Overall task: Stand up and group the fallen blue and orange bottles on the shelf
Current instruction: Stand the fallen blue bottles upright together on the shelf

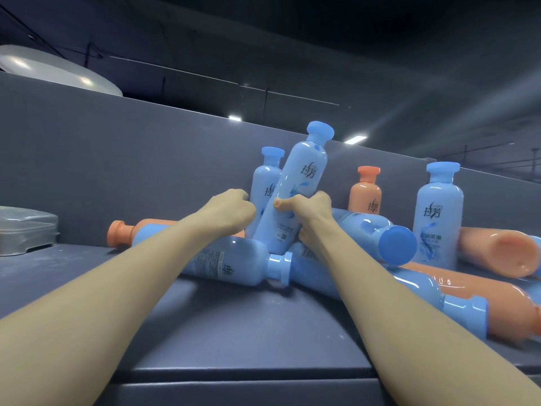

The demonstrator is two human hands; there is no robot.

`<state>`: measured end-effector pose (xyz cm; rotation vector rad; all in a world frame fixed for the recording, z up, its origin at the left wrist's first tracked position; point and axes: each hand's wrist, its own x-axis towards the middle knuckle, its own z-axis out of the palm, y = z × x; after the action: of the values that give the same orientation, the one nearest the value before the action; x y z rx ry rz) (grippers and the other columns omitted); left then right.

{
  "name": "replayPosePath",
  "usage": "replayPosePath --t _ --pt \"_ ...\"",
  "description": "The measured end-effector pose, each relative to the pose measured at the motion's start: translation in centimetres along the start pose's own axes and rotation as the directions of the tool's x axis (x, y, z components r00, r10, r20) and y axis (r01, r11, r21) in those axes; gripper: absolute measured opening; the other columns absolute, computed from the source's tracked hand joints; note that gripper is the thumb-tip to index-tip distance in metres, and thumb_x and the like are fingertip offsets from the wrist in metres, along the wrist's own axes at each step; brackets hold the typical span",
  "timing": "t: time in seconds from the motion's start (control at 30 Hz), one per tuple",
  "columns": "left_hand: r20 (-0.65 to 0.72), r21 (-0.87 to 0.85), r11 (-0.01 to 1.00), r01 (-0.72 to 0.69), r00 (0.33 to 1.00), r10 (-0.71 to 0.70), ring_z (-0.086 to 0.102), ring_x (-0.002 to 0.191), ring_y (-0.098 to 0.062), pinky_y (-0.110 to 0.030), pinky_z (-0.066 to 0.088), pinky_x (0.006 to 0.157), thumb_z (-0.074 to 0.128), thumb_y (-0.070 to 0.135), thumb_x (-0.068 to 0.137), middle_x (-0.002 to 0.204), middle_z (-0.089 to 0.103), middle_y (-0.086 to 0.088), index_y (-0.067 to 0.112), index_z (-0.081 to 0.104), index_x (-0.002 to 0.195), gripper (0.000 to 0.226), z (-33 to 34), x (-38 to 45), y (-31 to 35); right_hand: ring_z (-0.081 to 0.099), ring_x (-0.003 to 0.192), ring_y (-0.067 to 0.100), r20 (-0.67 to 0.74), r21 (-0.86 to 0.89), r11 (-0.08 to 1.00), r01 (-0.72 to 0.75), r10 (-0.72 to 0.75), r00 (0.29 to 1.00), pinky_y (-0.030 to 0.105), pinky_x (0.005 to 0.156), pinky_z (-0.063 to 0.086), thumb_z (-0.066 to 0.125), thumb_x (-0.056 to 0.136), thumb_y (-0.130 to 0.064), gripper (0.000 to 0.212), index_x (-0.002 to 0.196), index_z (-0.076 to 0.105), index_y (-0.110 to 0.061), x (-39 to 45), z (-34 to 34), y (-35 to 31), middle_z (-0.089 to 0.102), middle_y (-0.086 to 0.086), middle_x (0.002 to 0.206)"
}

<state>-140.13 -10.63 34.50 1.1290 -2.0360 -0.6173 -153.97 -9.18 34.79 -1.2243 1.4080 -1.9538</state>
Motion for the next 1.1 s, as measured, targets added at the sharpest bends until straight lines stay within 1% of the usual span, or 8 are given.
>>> replayPosePath --t 0.07,0.1,0.17,0.3,0.5,0.83,1.0,1.1 --pt "0.023 0.020 0.998 -0.062 0.998 0.062 0.043 0.116 -0.022 -0.026 0.039 0.086 0.033 0.009 0.089 0.127 0.050 0.002 0.028 0.050 0.120 0.040 0.2 0.2 0.0 0.067 0.094 0.034 0.023 -0.039 0.999 0.023 -0.022 0.999 0.053 0.080 0.056 0.075 0.058 0.000 0.058 0.112 0.055 -0.001 -0.2 0.4 0.1 0.067 0.015 0.108" --pt "0.035 0.029 0.996 -0.082 0.996 0.081 0.045 0.122 -0.021 -0.029 0.039 0.095 0.034 0.012 0.089 0.138 0.047 0.000 0.024 0.039 0.138 0.051 0.3 0.2 -0.1 0.067 0.094 0.033 0.031 -0.058 0.998 0.032 -0.030 0.999 0.051 0.081 0.056 0.076 0.057 -0.001 0.059 0.112 0.054 -0.002 -0.2 0.6 0.2 0.067 0.015 0.108" --pt "0.053 0.016 0.995 -0.100 0.994 0.099 0.049 0.121 -0.020 -0.034 0.040 0.101 0.039 0.019 0.086 0.139 0.049 -0.001 0.027 0.027 0.146 0.061 0.5 0.3 -0.2 0.066 0.095 0.032 0.048 -0.100 0.994 0.042 -0.038 0.998 0.046 0.077 0.057 0.076 0.061 0.001 0.058 0.113 0.051 -0.003 -0.3 0.7 0.3 0.065 0.012 0.108" --pt "0.073 0.003 0.991 -0.134 0.988 0.134 0.049 0.121 -0.020 -0.029 0.040 0.092 0.051 0.021 0.085 0.138 0.048 -0.001 0.034 0.013 0.149 0.075 0.7 0.1 -0.1 0.066 0.097 0.031 0.088 -0.136 0.990 0.049 -0.037 0.995 0.031 0.056 0.048 0.075 0.065 0.003 0.054 0.112 0.049 -0.006 -0.5 0.7 0.2 0.064 0.010 0.109" --pt "0.094 -0.017 0.988 -0.152 0.984 0.153 0.058 0.104 -0.018 -0.027 0.042 0.084 0.055 0.022 0.083 0.133 0.050 0.003 0.038 0.004 0.148 0.084 1.1 0.1 -0.2 0.066 0.098 0.033 0.107 -0.176 0.984 0.032 -0.013 0.994 0.025 0.048 0.040 0.074 0.064 0.001 0.055 0.113 0.050 -0.006 -0.1 0.8 0.6 0.064 0.011 0.111" --pt "0.103 0.028 0.988 -0.152 0.983 0.149 0.058 0.106 -0.019 -0.041 0.047 0.095 0.057 0.028 0.073 0.108 0.063 0.003 0.027 0.043 0.118 0.048 1.0 0.1 -0.4 0.064 0.079 0.029 0.188 -0.236 0.970 0.061 -0.015 0.982 0.028 0.056 0.049 0.070 0.056 0.002 0.049 0.105 0.062 0.001 0.0 1.3 1.4 0.066 0.011 0.090" --pt "0.098 0.024 0.988 -0.151 0.984 0.148 0.060 0.103 -0.017 -0.041 0.048 0.094 0.058 0.031 0.068 0.107 0.064 0.004 0.026 0.045 0.114 0.048 1.0 0.1 -0.5 0.068 0.091 0.032 0.168 -0.249 0.965 0.089 -0.048 0.985 0.039 0.071 0.057 0.066 0.064 0.009 0.038 0.101 0.066 0.003 0.3 1.4 1.6 0.069 0.018 0.100" --pt "0.098 0.033 0.987 -0.155 0.984 0.151 0.060 0.104 -0.017 -0.042 0.048 0.094 0.054 0.035 0.060 0.106 0.064 0.004 0.027 0.045 0.115 0.056 1.0 0.1 -0.4 0.062 0.078 0.027 0.173 -0.276 0.957 0.093 -0.046 0.984 0.032 0.063 0.052 0.064 0.065 0.010 0.029 0.093 0.067 0.001 0.3 1.2 1.6 0.066 0.013 0.087"
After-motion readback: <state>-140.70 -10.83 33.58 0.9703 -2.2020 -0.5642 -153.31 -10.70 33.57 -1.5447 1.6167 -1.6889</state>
